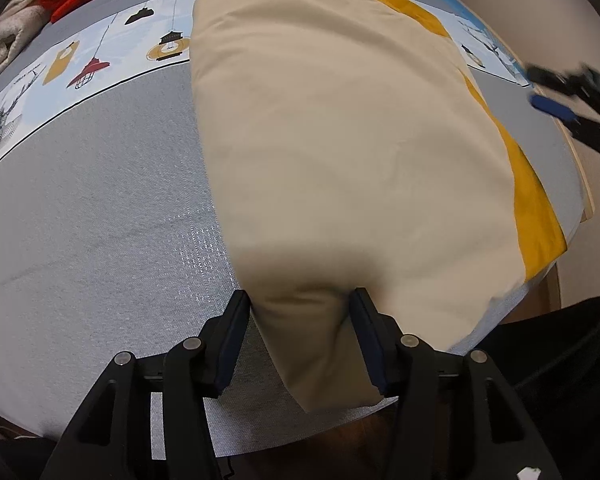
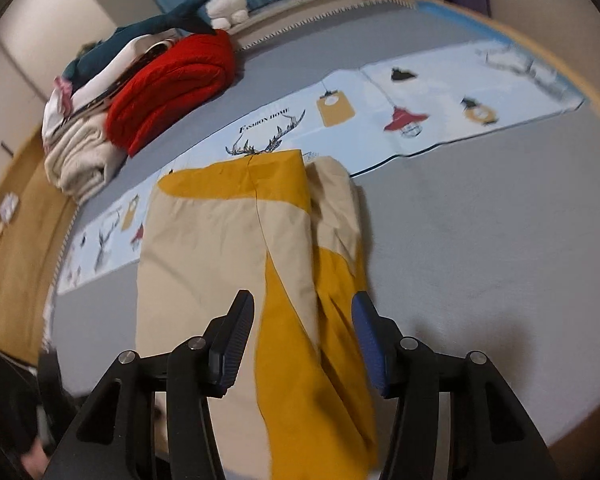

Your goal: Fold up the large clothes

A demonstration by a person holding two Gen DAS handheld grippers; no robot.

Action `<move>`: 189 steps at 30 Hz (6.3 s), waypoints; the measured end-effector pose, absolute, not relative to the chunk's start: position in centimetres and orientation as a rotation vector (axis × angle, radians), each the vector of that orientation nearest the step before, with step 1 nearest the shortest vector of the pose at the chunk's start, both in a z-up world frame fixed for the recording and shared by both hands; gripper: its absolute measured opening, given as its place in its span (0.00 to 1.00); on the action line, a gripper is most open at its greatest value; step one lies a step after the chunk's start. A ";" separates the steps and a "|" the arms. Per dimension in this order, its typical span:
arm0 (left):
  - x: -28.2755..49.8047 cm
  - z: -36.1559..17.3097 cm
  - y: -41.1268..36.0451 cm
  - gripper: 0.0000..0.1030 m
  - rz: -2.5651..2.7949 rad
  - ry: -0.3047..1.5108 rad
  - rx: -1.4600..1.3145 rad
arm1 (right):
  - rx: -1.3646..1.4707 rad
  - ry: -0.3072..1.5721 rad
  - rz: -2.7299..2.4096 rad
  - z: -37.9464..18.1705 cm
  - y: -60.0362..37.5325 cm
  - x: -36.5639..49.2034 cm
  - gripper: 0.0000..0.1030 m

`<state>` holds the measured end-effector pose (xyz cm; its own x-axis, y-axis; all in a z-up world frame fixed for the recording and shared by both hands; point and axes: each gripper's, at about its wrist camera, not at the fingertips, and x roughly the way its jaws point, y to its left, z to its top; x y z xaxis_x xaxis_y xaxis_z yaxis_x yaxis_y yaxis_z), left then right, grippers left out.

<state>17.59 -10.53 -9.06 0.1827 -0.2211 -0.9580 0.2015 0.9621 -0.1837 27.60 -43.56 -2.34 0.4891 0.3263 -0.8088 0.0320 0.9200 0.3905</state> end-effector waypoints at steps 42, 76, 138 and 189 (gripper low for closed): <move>18.1 -7.4 -10.3 0.50 -0.319 1.304 -0.115 | -0.217 1.189 0.408 -6.6 -36.5 24.1 0.43; 33.0 -16.1 -5.2 0.80 -0.396 1.480 -0.748 | 0.338 1.436 0.274 -13.3 -42.4 29.9 0.69; 27.7 -7.9 3.5 0.62 -0.162 1.407 0.119 | -0.055 1.370 0.403 -8.9 -19.9 28.9 0.09; 4.6 2.7 1.8 0.99 0.056 0.761 -0.086 | -0.081 0.665 0.100 4.8 -20.7 6.2 1.00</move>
<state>4.59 1.81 2.67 0.7229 0.0194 -0.6906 -0.0819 0.9950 -0.0579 6.25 -20.73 4.77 0.7824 0.0667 -0.6192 -0.1185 0.9920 -0.0428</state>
